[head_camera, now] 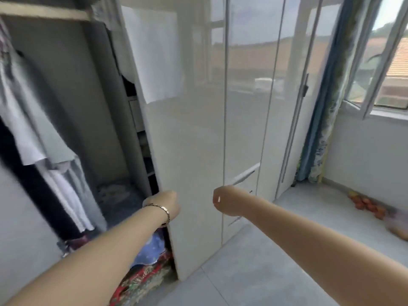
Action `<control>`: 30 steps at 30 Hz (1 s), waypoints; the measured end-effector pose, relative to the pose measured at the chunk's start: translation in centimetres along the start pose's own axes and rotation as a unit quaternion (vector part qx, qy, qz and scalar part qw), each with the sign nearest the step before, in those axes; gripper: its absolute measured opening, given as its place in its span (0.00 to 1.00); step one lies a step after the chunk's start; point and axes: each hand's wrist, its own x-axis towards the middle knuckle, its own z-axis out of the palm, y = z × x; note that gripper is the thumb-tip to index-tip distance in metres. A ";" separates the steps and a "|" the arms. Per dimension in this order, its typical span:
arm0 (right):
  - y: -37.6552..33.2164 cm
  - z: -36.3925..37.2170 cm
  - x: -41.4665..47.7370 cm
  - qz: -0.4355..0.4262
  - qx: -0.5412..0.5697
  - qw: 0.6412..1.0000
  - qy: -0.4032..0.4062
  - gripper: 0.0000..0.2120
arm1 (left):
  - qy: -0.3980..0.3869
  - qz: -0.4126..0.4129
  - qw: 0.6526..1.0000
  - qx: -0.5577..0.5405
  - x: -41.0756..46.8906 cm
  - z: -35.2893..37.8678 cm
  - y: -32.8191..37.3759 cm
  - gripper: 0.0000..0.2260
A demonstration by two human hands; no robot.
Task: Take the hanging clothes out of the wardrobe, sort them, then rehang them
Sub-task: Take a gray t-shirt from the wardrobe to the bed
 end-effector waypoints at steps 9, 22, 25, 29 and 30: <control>-21.8 -10.2 16.4 -0.183 -0.004 0.981 0.066 0.09 | 0.093 -0.220 0.964 -0.114 4.3 -10.7 -19.7 0.13; -40.7 -23.8 32.3 -0.296 0.204 0.921 0.147 0.19 | 0.141 -0.335 0.930 -0.062 12.0 -17.4 -30.0 0.04; -43.1 -25.3 33.8 -0.329 0.243 0.908 0.088 0.20 | 0.122 -0.361 0.923 -0.053 13.2 -18.6 -30.6 0.10; -45.4 -25.7 34.5 -0.330 0.318 0.889 0.005 0.14 | 0.103 -0.398 0.910 -0.047 14.1 -19.3 -31.5 0.13; -45.9 -25.8 34.6 -0.323 0.340 0.883 -0.008 0.11 | 0.112 -0.404 0.907 -0.045 14.3 -19.3 -31.8 0.13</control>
